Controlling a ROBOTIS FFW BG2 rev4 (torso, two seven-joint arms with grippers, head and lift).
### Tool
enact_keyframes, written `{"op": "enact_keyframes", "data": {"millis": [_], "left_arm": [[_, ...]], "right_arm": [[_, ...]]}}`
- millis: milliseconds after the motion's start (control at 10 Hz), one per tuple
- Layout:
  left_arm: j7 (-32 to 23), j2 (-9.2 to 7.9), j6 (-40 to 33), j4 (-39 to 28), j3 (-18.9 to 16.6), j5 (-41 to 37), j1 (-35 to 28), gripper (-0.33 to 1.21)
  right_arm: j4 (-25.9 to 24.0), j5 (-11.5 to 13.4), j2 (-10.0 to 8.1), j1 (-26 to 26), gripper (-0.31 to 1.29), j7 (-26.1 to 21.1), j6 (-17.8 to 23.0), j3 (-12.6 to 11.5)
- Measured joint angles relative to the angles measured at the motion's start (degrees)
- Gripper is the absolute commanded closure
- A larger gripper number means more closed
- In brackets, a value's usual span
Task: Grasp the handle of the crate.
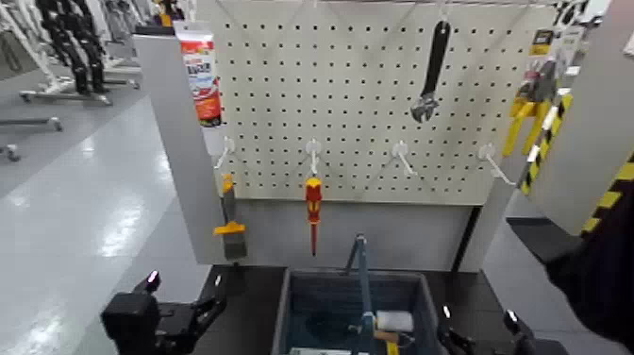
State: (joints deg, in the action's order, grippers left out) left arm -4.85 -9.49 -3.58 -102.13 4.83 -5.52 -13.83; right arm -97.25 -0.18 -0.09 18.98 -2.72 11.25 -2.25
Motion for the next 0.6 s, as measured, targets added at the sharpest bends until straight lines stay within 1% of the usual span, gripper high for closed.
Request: {"op": "enact_keyframes", "data": {"millis": [400,500,600], "left_arm": [[0.1,0.03,0.2,0.0,0.1,-0.1,0.1,0.12],[0.5,0.05,0.5,0.0,0.1,-0.4,0.2,0.12],[2.1,0.08,1.4,0.0,0.1,-1.6,0.6,0.12]], "right_arm": [[0.0,-0.1,0.00,0.0,0.13,0.0,-0.1,0.1],[0.0,-0.1,0.00,-0.1,0.13,0.0,-0.1,0.1],[0.0,-0.1,0.00,-0.1,0.13,0.0,-0.1,0.2]]}}
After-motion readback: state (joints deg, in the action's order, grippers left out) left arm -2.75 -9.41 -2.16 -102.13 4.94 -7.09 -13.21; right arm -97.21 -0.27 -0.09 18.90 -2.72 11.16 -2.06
